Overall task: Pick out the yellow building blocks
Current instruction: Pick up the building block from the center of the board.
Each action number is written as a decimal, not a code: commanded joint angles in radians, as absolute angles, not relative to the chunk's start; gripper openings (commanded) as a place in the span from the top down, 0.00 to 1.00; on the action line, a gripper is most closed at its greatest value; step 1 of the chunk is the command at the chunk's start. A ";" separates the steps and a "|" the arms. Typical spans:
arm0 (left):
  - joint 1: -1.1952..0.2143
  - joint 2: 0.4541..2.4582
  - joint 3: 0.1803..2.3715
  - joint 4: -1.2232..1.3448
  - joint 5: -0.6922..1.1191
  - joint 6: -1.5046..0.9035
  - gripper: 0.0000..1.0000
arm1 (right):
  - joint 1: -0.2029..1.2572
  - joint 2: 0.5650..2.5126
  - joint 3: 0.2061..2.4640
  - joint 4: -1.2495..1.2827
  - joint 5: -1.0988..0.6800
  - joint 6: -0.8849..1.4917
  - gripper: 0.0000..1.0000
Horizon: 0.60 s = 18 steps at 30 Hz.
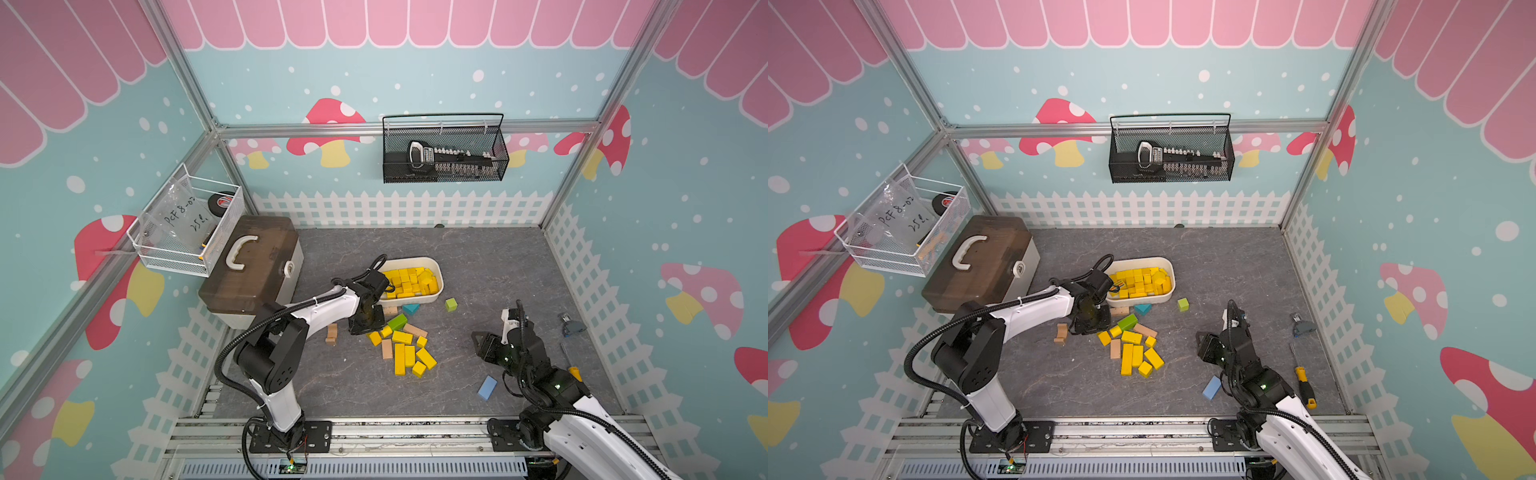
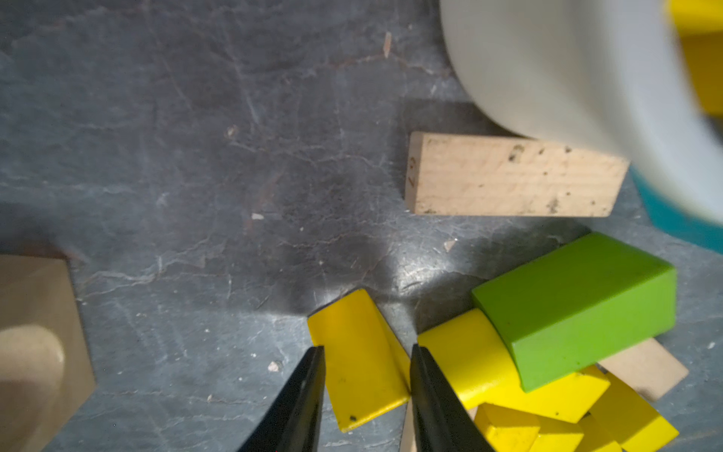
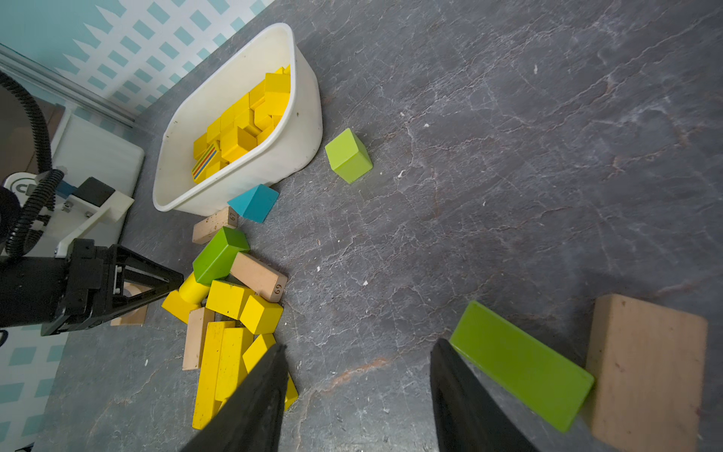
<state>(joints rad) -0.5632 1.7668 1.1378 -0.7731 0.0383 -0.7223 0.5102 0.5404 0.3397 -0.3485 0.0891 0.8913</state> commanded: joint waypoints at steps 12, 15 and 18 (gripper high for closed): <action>-0.558 1.664 1.036 -0.803 0.080 -0.664 0.63 | 0.503 0.531 0.323 -0.353 0.091 0.898 0.42; -0.558 1.647 1.025 -0.790 0.121 -0.627 0.63 | 0.503 0.531 0.324 -0.354 0.090 0.898 0.42; -0.558 1.635 1.022 -0.769 0.194 -0.597 0.63 | 0.503 0.531 0.324 -0.353 0.090 0.899 0.41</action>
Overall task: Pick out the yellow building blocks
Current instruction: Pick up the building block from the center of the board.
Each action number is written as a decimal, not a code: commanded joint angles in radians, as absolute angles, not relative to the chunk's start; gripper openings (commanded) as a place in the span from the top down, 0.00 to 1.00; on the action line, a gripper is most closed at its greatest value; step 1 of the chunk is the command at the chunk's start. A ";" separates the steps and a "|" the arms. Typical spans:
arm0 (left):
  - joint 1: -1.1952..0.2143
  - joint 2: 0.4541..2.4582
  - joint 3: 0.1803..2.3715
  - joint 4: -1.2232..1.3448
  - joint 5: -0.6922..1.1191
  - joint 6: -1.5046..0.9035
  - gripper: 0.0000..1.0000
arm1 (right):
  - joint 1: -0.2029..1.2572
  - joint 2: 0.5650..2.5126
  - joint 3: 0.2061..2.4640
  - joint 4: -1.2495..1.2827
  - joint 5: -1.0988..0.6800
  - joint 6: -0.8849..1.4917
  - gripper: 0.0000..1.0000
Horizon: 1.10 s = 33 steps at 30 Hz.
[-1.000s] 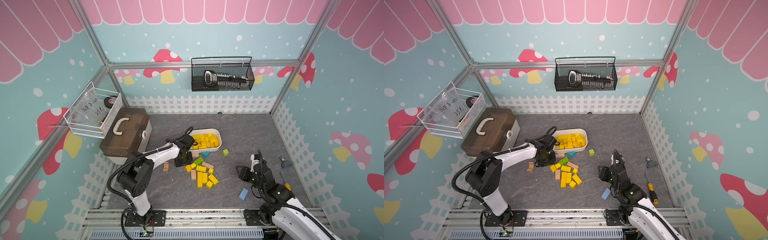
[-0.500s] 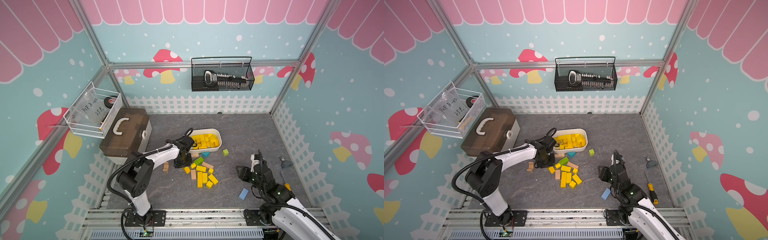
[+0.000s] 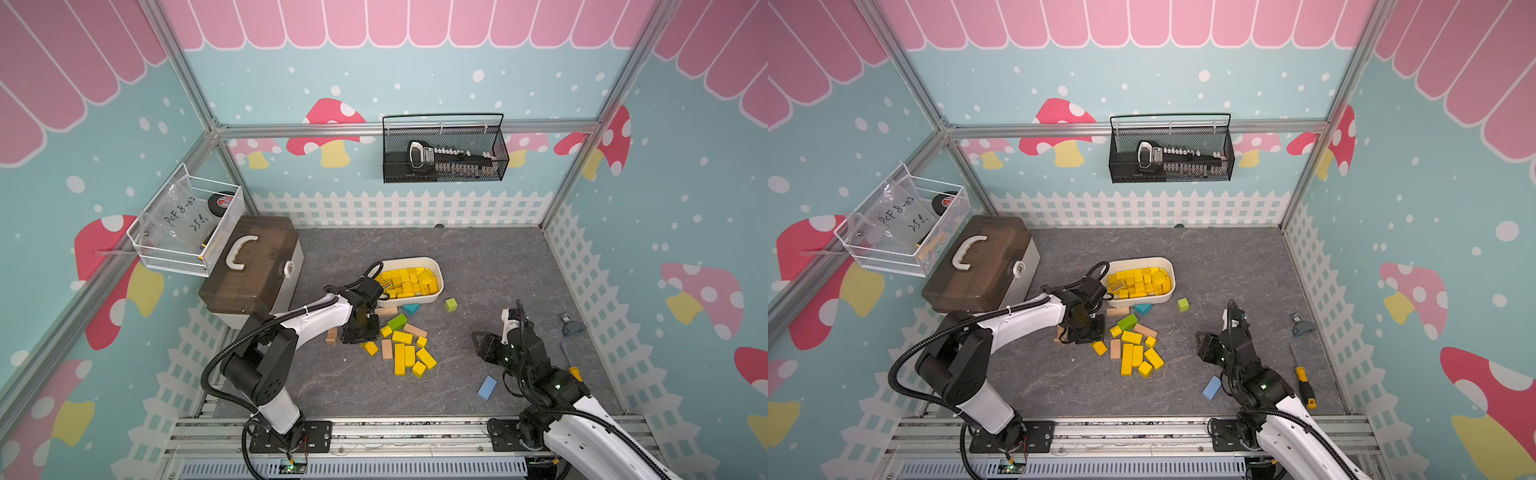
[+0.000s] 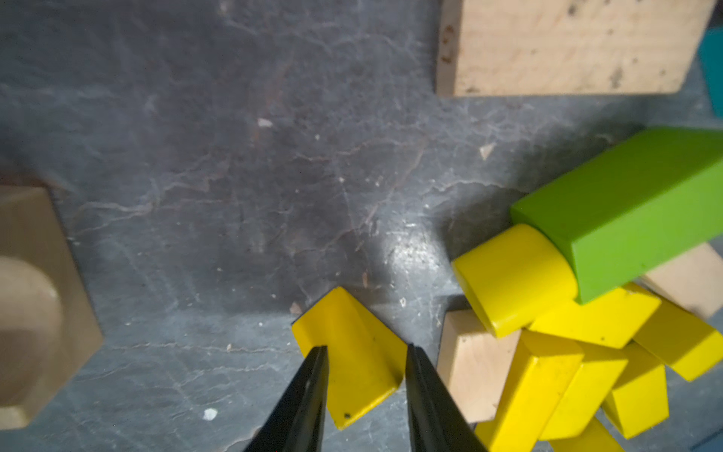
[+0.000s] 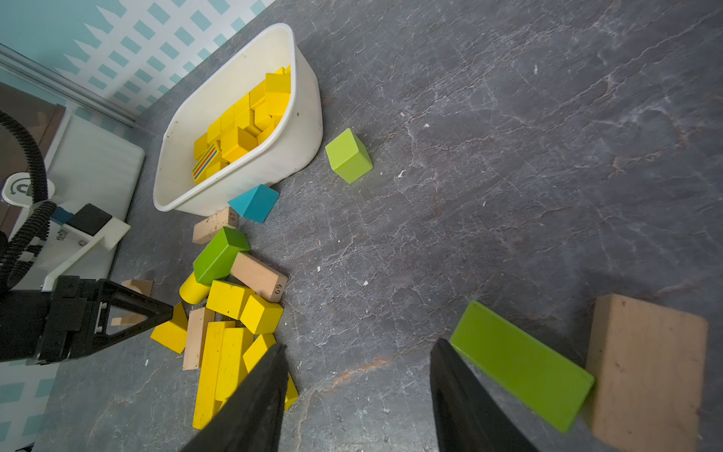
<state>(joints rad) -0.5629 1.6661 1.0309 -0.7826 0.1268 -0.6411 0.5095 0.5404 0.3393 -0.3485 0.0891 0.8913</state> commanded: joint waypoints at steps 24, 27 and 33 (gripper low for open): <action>-0.532 1.468 0.806 -0.641 0.335 -1.012 0.36 | 0.500 0.532 0.324 -0.352 0.086 0.896 0.41; -0.531 1.491 0.808 -0.625 0.318 -1.003 0.36 | 0.500 0.531 0.321 -0.353 0.084 0.896 0.41; -0.507 1.558 0.841 -0.613 0.280 -0.954 0.36 | 0.499 0.529 0.322 -0.352 0.084 0.896 0.41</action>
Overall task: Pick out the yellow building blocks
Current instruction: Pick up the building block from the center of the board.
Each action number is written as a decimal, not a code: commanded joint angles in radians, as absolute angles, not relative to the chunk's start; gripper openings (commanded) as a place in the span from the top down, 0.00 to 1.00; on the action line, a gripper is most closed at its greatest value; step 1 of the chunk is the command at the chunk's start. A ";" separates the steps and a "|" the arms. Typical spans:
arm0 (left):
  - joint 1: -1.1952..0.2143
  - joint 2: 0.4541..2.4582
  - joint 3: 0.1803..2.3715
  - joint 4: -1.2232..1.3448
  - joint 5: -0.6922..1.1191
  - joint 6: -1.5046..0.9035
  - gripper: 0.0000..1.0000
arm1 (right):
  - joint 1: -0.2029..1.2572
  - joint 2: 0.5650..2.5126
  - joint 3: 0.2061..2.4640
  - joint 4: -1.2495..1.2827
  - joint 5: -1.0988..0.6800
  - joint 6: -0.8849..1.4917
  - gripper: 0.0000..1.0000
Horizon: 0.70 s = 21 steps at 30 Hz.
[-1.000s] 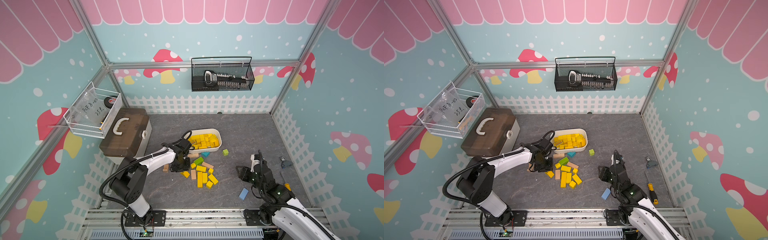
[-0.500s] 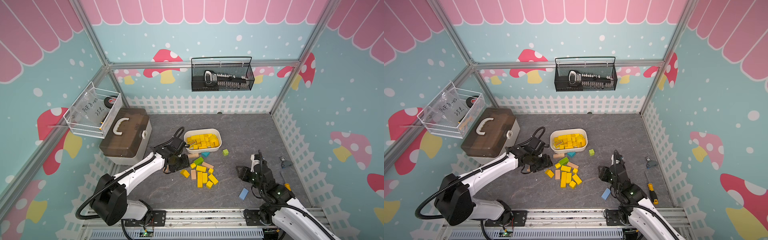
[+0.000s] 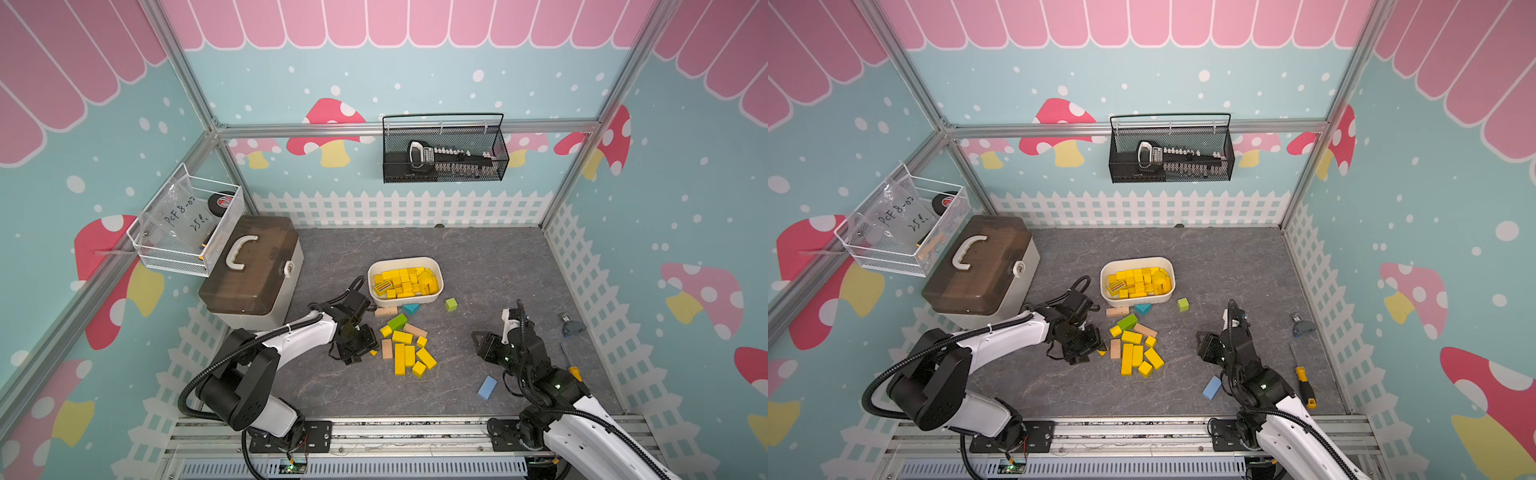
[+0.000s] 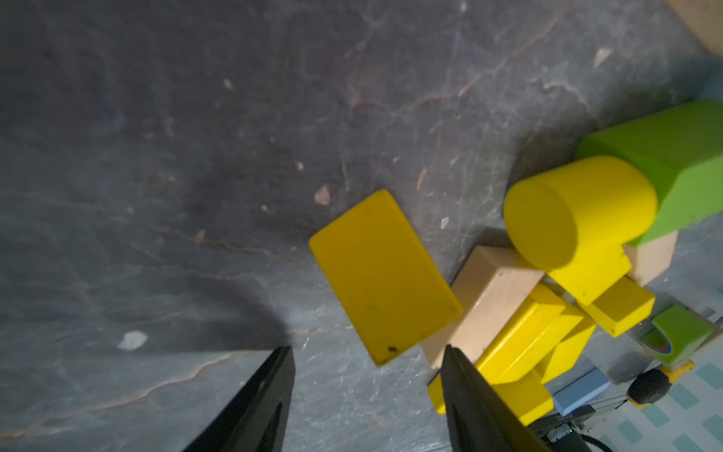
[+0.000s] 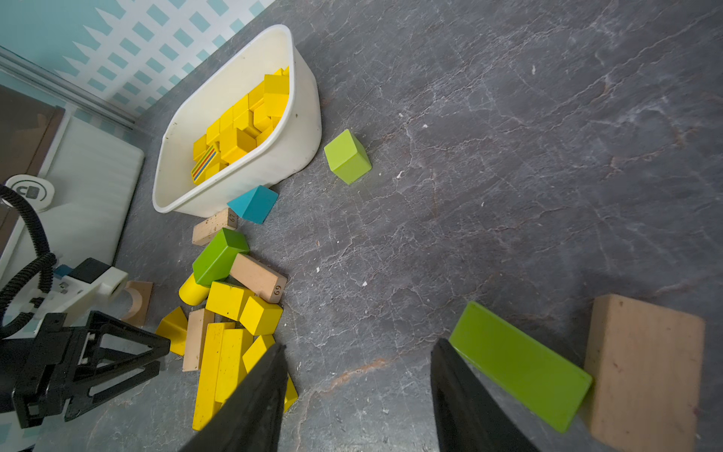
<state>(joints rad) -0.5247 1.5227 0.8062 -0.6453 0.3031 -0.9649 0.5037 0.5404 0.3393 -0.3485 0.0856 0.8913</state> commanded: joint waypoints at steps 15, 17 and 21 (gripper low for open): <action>-0.488 1.713 0.955 -0.600 0.250 -0.834 0.40 | 0.496 0.526 0.321 -0.353 0.083 0.896 0.41; -0.488 1.716 0.964 -0.605 0.251 -0.814 0.43 | 0.495 0.526 0.322 -0.353 0.083 0.897 0.41; -0.490 1.705 0.989 -0.669 0.207 -0.761 0.43 | 0.496 0.527 0.322 -0.353 0.082 0.897 0.41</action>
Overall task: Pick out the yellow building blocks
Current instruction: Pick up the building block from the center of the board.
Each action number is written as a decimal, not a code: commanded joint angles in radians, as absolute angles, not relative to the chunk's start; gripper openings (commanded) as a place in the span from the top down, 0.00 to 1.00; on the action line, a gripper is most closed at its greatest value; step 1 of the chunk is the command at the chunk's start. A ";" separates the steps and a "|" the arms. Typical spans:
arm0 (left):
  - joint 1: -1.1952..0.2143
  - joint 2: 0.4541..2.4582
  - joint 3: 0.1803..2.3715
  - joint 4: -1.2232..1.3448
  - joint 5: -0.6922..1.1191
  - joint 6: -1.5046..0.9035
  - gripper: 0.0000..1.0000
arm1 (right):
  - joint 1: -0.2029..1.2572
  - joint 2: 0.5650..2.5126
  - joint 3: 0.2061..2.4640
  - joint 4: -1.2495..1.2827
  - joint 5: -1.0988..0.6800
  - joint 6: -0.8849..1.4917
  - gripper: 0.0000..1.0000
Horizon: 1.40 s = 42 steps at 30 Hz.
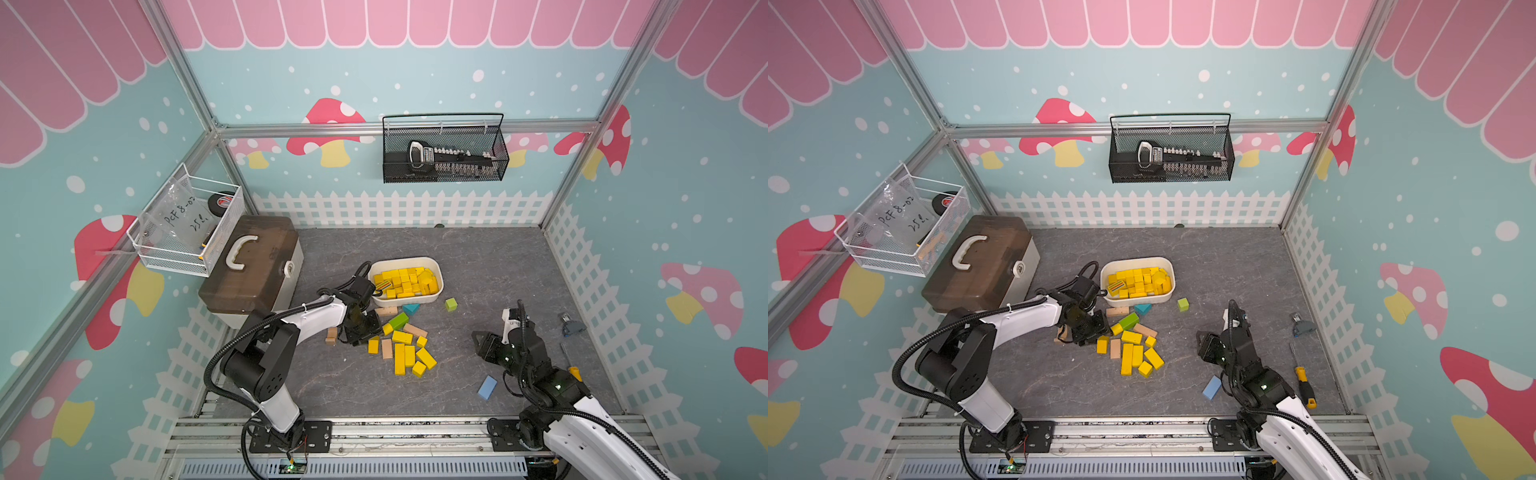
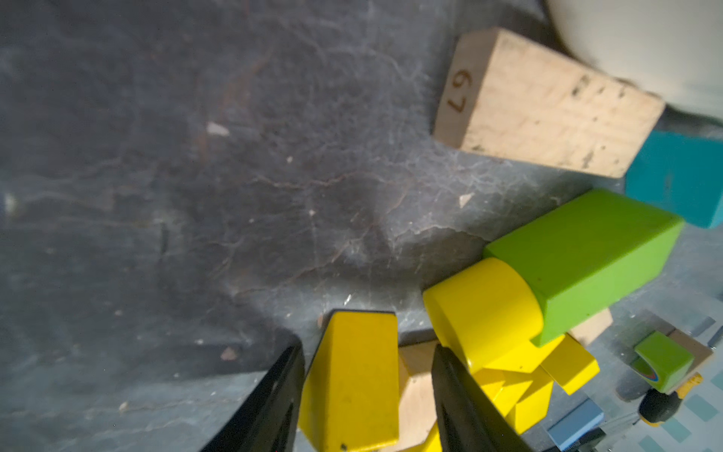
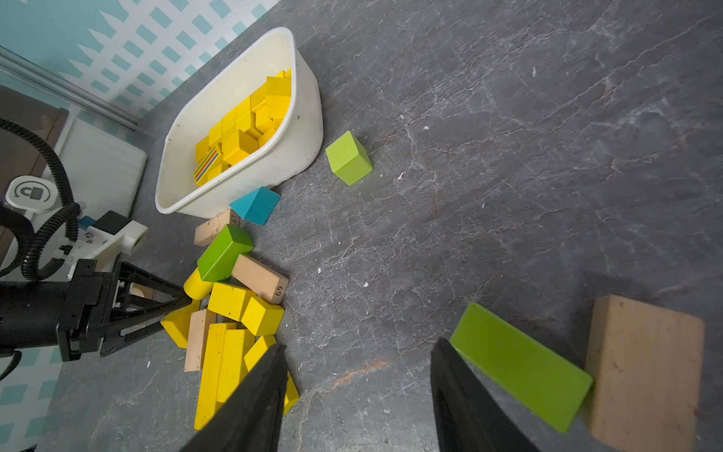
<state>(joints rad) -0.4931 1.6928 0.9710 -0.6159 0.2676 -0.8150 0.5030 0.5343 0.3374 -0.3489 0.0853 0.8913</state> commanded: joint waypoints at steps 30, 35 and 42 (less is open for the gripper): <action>-0.690 1.740 1.138 -0.917 -0.081 -0.577 0.46 | 0.493 0.528 0.321 -0.352 0.078 0.899 0.41; -0.694 1.749 1.122 -0.897 -0.068 -0.584 0.51 | 0.492 0.526 0.320 -0.352 0.077 0.899 0.41; -0.695 1.743 1.112 -0.896 -0.056 -0.588 0.55 | 0.493 0.521 0.319 -0.353 0.078 0.899 0.41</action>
<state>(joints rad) -0.6895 1.7435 1.1229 -0.8970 -0.0563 -0.5865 0.4973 0.5327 0.3340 -0.3492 0.0780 0.8913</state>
